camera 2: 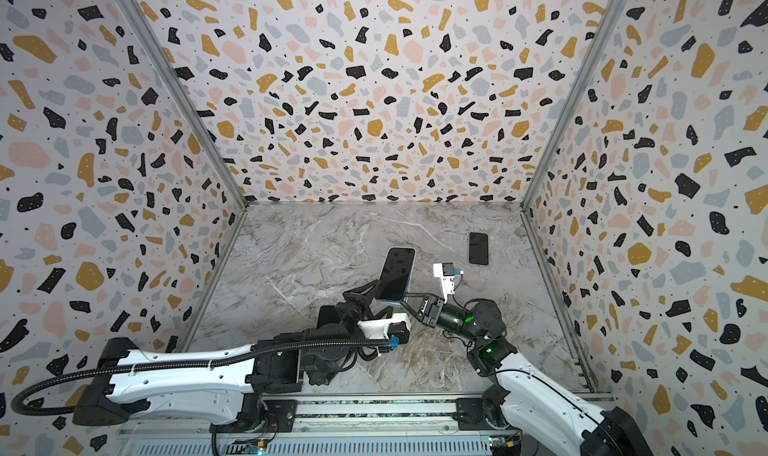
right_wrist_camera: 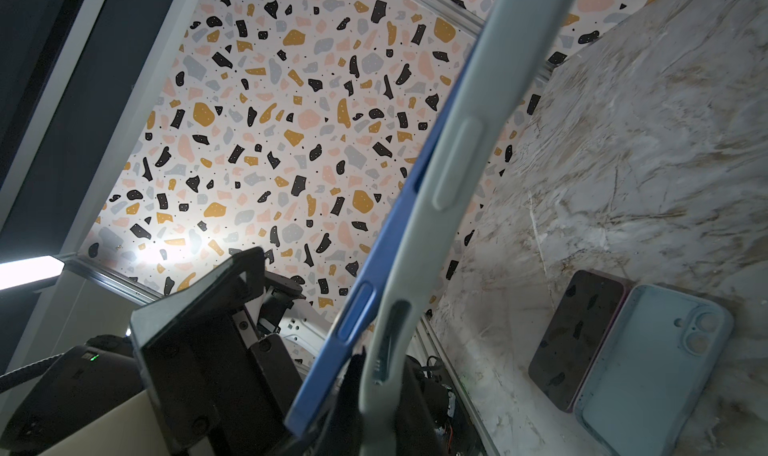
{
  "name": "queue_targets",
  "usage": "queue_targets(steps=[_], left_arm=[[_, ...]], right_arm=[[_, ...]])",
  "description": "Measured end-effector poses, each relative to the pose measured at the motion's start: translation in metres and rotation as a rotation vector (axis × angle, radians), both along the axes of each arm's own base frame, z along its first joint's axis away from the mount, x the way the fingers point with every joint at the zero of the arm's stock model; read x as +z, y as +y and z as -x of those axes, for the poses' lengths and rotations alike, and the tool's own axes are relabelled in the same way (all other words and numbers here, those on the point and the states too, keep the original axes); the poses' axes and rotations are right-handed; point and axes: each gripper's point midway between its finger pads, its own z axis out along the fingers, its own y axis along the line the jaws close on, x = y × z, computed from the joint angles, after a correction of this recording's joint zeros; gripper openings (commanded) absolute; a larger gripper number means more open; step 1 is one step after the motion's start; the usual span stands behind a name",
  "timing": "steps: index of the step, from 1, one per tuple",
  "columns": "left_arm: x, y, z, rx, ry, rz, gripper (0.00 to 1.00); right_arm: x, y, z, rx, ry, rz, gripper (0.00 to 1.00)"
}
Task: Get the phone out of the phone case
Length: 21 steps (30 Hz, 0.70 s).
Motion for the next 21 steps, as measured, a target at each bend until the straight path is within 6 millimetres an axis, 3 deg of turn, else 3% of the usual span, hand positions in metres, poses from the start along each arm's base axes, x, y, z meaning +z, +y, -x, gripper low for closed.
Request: queue_targets(steps=[21], left_arm=[[-0.004,-0.008,-0.025,0.029,-0.013,-0.047,0.59]], right_arm=[[0.0,0.0,0.0,0.0,-0.001,-0.001,0.0]])
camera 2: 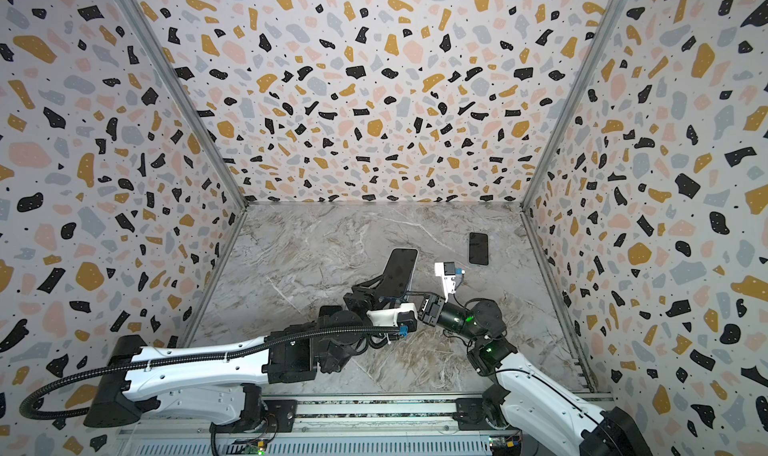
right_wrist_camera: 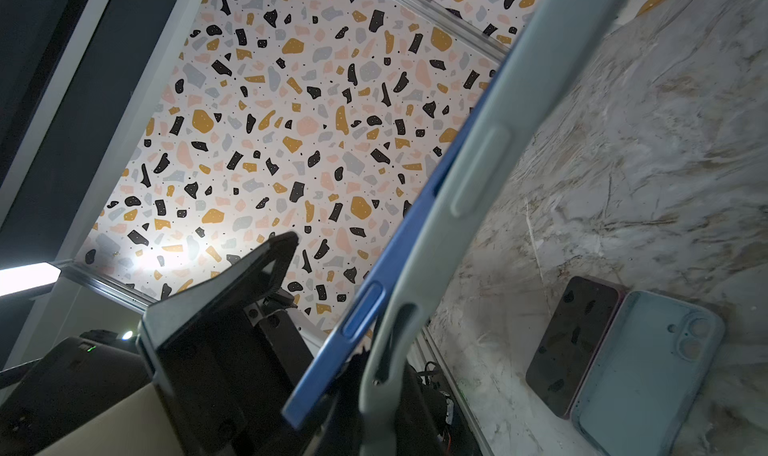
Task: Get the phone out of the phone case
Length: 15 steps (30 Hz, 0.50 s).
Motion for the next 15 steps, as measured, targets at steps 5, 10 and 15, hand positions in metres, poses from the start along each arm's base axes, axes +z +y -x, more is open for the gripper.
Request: queue_targets(steps=[5,10,15], left_arm=[[0.0005,-0.0012,-0.004,-0.008,0.006,0.005,0.55],[-0.001,-0.0029,-0.007,-0.026,0.015,0.006,0.5],[-0.004,-0.0054,-0.0088,-0.042,0.025,0.003,0.43]], right_arm=[[0.0002,0.0,0.0001,0.0,-0.001,0.0,0.0],[-0.0001,0.0001,0.0,0.001,0.0,0.0,0.0],[0.0,0.0002,0.0002,0.002,0.0,0.0,0.0]])
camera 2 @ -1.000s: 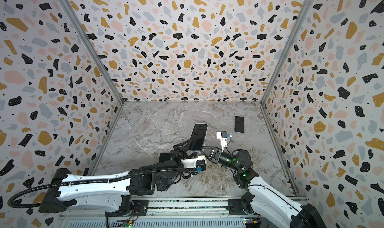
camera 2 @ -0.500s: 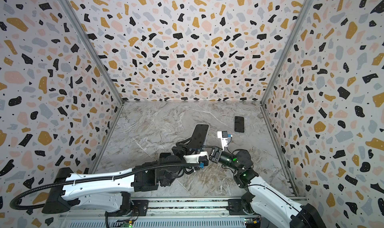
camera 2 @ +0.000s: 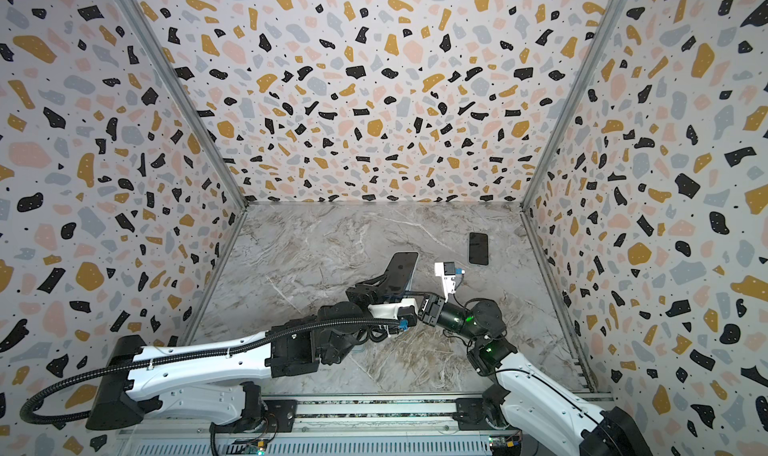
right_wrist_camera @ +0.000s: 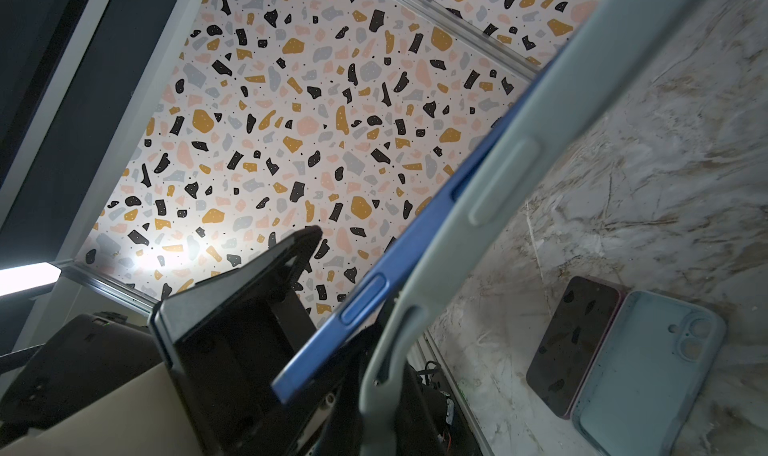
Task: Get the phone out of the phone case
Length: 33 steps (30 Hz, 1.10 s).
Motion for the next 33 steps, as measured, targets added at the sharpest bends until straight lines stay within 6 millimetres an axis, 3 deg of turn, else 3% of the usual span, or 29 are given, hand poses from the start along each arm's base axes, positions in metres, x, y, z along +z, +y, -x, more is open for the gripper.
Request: queue_targets(steps=[11,20,30,33], left_arm=[[-0.003,-0.004,-0.001,-0.034,0.021,0.008,0.24],[-0.004,-0.008,0.001,-0.053,0.041,0.026,0.15],[0.008,-0.01,0.001,-0.055,0.068,0.082,0.0],[0.008,-0.01,0.001,-0.055,0.075,0.09,0.0]], right_arm=[[0.0,0.001,0.001,0.005,0.0,0.0,0.0],[0.001,0.0,0.002,0.004,-0.004,-0.002,0.0],[0.002,-0.002,0.003,-0.011,-0.014,0.005,0.0],[0.001,-0.003,0.003,-0.014,-0.012,0.01,0.0]])
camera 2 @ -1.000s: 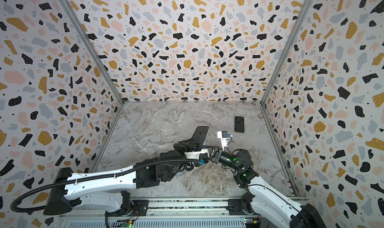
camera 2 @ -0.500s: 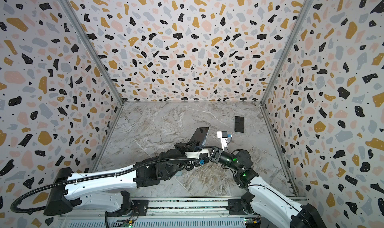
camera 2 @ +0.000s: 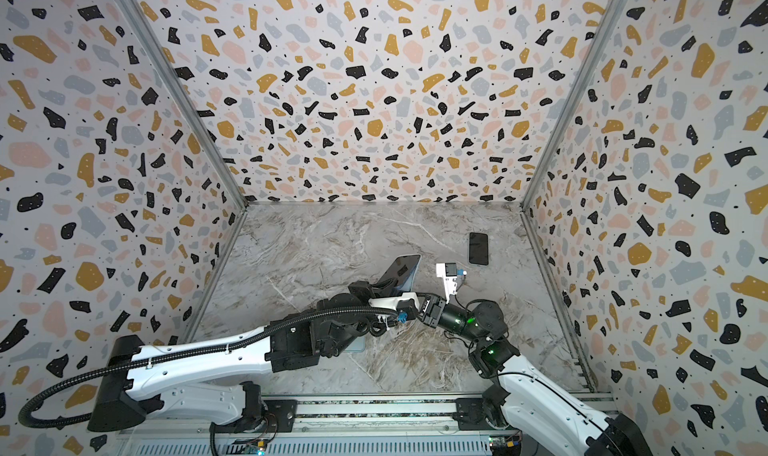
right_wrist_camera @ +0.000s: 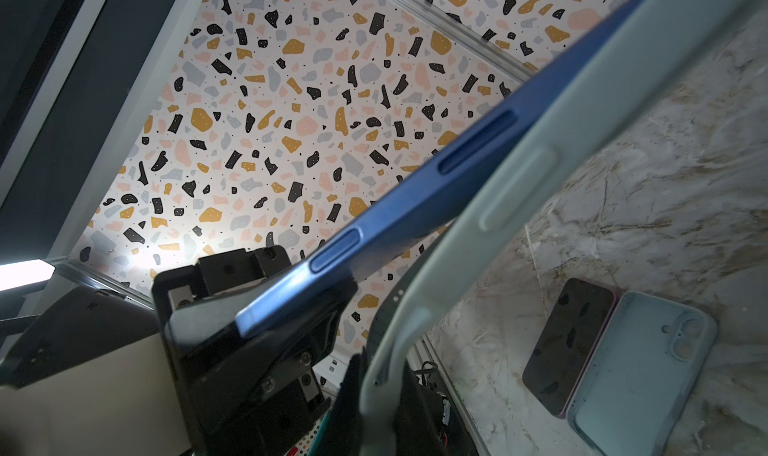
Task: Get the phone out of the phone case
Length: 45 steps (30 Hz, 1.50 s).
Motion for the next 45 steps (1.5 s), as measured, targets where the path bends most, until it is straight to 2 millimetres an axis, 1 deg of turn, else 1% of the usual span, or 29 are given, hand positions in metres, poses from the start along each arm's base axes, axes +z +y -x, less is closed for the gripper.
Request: queue_targets(steps=[5,8,13,17,19,21,24,26,30,33,38,42,45], left_arm=[[0.003,0.0,0.0,-0.001,0.003,0.012,0.0],[0.015,0.002,0.0,0.002,0.0,0.041,0.0],[0.035,0.012,0.004,-0.001,-0.008,0.098,0.0],[0.044,0.016,0.007,-0.012,0.0,0.137,0.0],[0.046,0.019,0.008,-0.012,0.004,0.141,0.0],[0.048,0.023,0.009,-0.012,0.004,0.143,0.0],[0.051,0.029,0.01,-0.001,0.002,0.143,0.0],[0.049,0.033,0.008,0.016,0.002,0.132,0.0],[0.041,0.038,0.007,0.05,-0.001,0.096,0.0],[0.028,0.041,0.009,0.069,0.001,0.071,0.0],[-0.011,0.043,0.017,0.089,0.036,-0.001,0.0],[-0.042,0.039,0.022,0.101,0.078,-0.055,0.0],[-0.067,0.035,0.027,0.109,0.114,-0.099,0.0]], right_arm=[[-0.003,-0.002,0.0,-0.01,0.006,0.016,0.0],[-0.006,-0.002,-0.001,-0.023,0.013,0.027,0.0],[-0.011,-0.003,-0.002,-0.032,0.027,0.042,0.0],[-0.015,-0.005,-0.003,-0.048,0.045,0.049,0.0],[-0.021,-0.007,-0.004,-0.057,0.062,0.057,0.0],[-0.031,-0.008,-0.005,-0.067,0.091,0.074,0.0],[-0.051,-0.009,-0.006,-0.077,0.144,0.11,0.0],[-0.062,-0.008,-0.006,-0.075,0.175,0.133,0.0],[-0.083,-0.01,-0.005,-0.076,0.23,0.188,0.0],[-0.094,-0.014,0.0,-0.081,0.25,0.235,0.0],[-0.107,-0.022,0.007,-0.087,0.263,0.297,0.0],[-0.112,-0.026,0.01,-0.075,0.278,0.314,0.0],[-0.119,-0.028,0.014,-0.055,0.296,0.339,0.0]])
